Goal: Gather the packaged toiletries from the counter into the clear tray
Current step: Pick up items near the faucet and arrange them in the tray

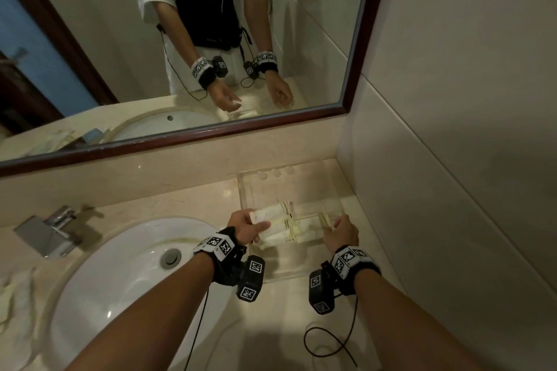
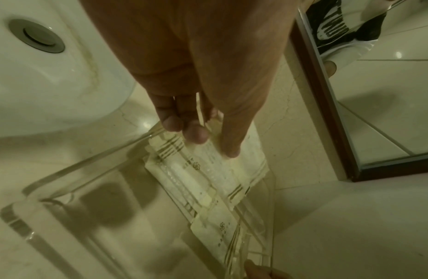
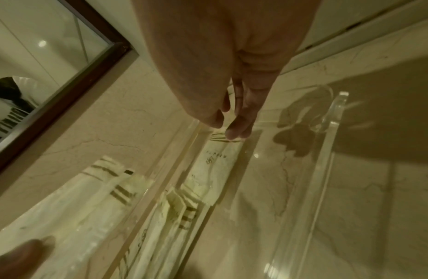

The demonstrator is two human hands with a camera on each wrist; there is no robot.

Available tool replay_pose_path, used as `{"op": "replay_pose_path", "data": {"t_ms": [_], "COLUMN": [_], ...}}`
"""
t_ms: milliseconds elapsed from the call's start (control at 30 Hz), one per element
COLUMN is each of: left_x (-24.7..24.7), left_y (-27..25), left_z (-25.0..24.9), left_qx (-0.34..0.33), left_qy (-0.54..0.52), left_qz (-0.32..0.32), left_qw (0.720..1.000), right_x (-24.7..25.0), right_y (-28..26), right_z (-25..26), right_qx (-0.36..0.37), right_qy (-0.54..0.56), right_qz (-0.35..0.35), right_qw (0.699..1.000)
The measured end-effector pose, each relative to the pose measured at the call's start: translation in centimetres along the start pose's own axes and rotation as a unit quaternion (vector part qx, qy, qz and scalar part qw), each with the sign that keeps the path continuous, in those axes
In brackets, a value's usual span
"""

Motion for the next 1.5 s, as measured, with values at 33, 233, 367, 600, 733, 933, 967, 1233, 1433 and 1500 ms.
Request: {"op": "replay_pose_path", "data": {"t_ms": [33,233,367,600,733,933,967,1233,1433,1500], "left_x": [-0.3,-2.1,-3.1,-4.3,-4.7,-5.6,-5.8,-8.3,-9.4,-9.6], "left_y": [-0.1,-0.1,0.1,-0.6,-0.9,-0.6,-0.9,-0.2,-0.1,0.1], "left_z": [0.1,0.1,-0.2,-0.1,0.7,1.6,1.5,2.6,2.1,2.2], "left_qx": [-0.001,0.003,0.006,-0.036,-0.011,0.044,0.051,0.131,0.129,0.130], "left_qy": [-0.005,-0.072,-0.116,0.000,0.012,-0.037,-0.079,-0.199,-0.219,-0.224], "left_qz": [0.003,0.031,0.019,0.019,-0.008,0.006,0.013,0.039,0.040,0.028], "left_qw": [1.000,0.997,0.993,0.999,1.000,0.998,0.995,0.970,0.966,0.965], "right_x": [0.2,1.9,2.8,3.8,4.3,4.9,5.0,6.0,6.5,6.5], "right_y": [0.0,-0.2,-0.5,-1.3,-1.6,-1.8,-1.8,-1.1,-0.1,0.2], "right_z": [0.0,-0.1,-0.6,-1.8,-2.5,-2.7,-2.8,-2.0,-1.1,-0.7], "right_qx": [0.004,0.005,-0.006,-0.014,-0.013,-0.010,-0.010,0.005,0.012,0.019], "right_qy": [-0.006,0.002,0.007,0.002,0.002,0.004,0.004,0.005,-0.001,-0.001], "right_qz": [0.001,-0.007,-0.001,-0.005,-0.018,-0.033,-0.032,-0.029,-0.027,-0.028], "right_qw": [1.000,1.000,1.000,1.000,1.000,0.999,0.999,1.000,1.000,0.999]}}
Point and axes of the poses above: each hand's wrist, its own y-axis towards the middle knuckle, its own x-axis out of the back of the hand, z = x × y, the point moved 7 cm from there along y, towards the middle knuckle, and after that the axes turned 1 degree about x, right-handed, at the moved point
